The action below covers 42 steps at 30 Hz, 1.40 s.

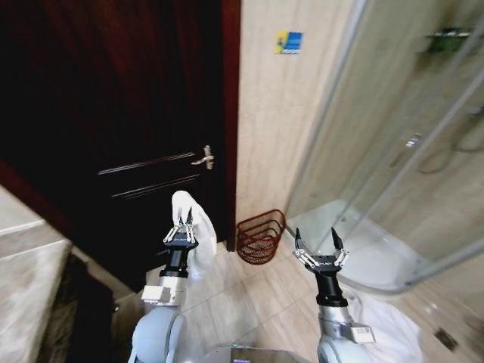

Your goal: Discard the used towel into the hamper.

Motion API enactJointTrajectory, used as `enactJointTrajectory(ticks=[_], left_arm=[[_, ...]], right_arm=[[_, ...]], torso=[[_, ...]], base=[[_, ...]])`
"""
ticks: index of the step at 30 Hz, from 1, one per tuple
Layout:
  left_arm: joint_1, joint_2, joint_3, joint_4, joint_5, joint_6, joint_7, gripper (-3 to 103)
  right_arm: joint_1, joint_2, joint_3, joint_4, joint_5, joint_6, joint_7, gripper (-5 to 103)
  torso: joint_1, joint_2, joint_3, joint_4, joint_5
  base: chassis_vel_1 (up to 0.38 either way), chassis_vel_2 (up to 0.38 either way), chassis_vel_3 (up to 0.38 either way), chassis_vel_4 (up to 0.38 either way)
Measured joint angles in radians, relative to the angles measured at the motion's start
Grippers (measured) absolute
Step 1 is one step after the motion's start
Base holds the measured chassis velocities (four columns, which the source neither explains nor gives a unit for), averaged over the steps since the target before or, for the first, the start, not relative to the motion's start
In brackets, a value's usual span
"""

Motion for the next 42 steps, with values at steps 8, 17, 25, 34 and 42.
enactJointTrajectory(ticks=[8, 17, 25, 34, 42], left_arm=[[-0.011, 0.000, -0.005, 0.027, -0.012, -0.005, -0.002, 5], [-0.036, 0.000, -0.009, 0.090, 0.002, -0.048, 0.019, 5], [-0.055, 0.000, -0.012, 0.145, 0.064, -0.099, 0.028, 5], [-0.080, 0.000, 0.048, 0.238, 0.050, -0.144, 0.013, 5], [-0.080, 0.000, 0.055, 0.290, 0.080, -0.176, -0.003, 5]], right_arm=[[0.004, 0.010, 0.007, -0.001, 0.013, 0.011, -0.010, 100], [-0.008, 0.009, 0.013, -0.001, 0.017, 0.012, -0.017, 100], [-0.009, 0.016, 0.011, -0.009, 0.005, 0.013, -0.020, 100], [-0.011, 0.017, 0.011, -0.029, -0.012, 0.026, -0.016, 100], [-0.015, 0.008, 0.002, -0.029, -0.008, 0.033, -0.020, 100]], torso=[[0.002, 0.004, 0.001, 0.0000, 0.0000], [0.002, 0.004, 0.001, 0.0001, 0.0000], [0.002, 0.004, 0.001, -0.0001, -0.0001], [0.002, 0.004, 0.001, 0.0001, 0.0000], [0.002, 0.004, 0.001, 0.0001, -0.0002]], base=[[-0.122, -0.127, -0.123, -0.119], [-0.129, -0.133, -0.118, -0.135], [-0.097, -0.108, -0.088, -0.102], [-0.012, 0.000, -0.001, -0.012], [-0.088, 0.081, 0.079, -0.101]])
